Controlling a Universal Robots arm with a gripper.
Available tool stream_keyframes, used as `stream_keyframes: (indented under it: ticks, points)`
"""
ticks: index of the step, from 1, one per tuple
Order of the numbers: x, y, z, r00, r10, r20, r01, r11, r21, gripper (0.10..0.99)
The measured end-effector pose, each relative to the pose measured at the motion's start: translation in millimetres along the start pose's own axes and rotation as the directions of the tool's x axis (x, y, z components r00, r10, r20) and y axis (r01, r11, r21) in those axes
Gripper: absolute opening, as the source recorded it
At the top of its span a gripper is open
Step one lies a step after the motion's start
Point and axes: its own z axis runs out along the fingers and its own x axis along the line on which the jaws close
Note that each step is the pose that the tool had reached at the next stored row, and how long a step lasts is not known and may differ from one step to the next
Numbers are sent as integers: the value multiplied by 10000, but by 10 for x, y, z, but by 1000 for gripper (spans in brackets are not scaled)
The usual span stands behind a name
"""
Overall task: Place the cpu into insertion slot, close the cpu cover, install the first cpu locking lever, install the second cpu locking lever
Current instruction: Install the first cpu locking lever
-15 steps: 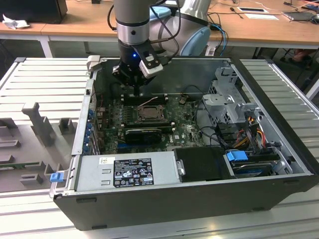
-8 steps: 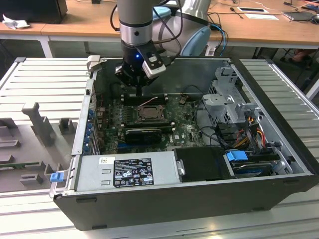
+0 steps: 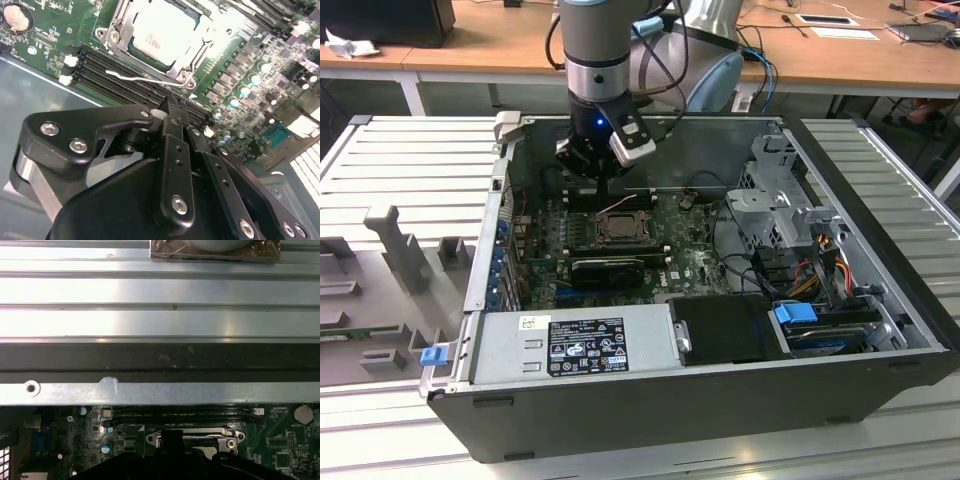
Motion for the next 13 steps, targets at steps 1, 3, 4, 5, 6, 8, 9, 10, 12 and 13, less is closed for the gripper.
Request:
stream_keyframes:
  ticks: [1,3,4,5,6,8,9,10,12,13]
  points:
    - [-5,-1,7,10000,-69,-3,69,10000,-2,106]
    - [-13,-1,19,9996,-289,-19,289,9996,-10,106]
    - [-25,-2,25,9994,-352,-24,352,9994,-12,106]
    - [-39,-2,34,9993,-373,-26,373,9993,-14,106]
    - [-50,-3,42,9993,-373,-27,373,9993,-13,106]
    - [-95,5,63,9993,-373,-27,373,9993,-12,106]
    - [-122,11,74,9993,-373,-27,373,9993,-12,106]
    - [-156,20,88,9993,-373,-26,373,9993,-13,106]
    - [-192,38,105,9993,-373,-26,373,9993,-14,106]
    - [-209,48,114,9993,-373,-25,373,9993,-14,106]
